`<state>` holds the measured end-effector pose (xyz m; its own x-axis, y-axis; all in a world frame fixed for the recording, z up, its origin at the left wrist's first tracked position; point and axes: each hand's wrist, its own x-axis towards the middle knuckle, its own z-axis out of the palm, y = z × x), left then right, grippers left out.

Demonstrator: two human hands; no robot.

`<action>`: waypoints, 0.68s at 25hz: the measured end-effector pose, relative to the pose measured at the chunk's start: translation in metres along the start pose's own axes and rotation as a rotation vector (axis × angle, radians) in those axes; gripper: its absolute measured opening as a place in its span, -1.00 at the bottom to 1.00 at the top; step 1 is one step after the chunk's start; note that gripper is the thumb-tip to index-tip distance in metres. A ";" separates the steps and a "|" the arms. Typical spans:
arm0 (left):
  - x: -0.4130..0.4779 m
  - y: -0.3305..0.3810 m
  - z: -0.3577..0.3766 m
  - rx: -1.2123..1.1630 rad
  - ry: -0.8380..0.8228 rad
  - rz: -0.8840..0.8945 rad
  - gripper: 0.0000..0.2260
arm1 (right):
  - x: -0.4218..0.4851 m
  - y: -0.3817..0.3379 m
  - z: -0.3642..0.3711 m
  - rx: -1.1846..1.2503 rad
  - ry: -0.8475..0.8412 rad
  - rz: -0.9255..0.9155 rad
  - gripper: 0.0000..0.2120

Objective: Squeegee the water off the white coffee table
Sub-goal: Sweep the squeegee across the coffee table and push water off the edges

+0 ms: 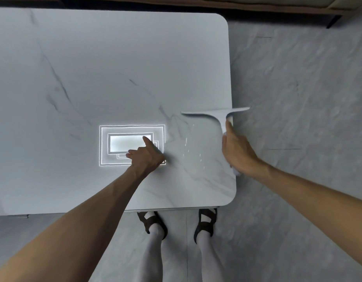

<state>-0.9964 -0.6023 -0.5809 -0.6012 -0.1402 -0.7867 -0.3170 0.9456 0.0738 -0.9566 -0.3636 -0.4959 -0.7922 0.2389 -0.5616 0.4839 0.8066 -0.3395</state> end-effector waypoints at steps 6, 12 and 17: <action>-0.046 -0.036 -0.007 -0.305 0.119 0.178 -0.53 | -0.028 0.010 0.014 0.104 0.063 -0.226 -0.77; -0.074 -0.065 0.005 -0.468 0.335 0.018 -0.59 | -0.015 -0.030 0.026 -0.272 -0.375 -0.619 -0.75; -0.082 -0.027 0.045 -0.178 0.371 0.045 -0.44 | 0.039 -0.021 0.031 -0.420 -0.315 -0.688 -0.69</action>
<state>-0.9056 -0.6027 -0.5461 -0.8307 -0.2268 -0.5085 -0.3868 0.8920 0.2340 -0.9863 -0.3875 -0.5338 -0.6888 -0.4865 -0.5374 -0.2918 0.8647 -0.4088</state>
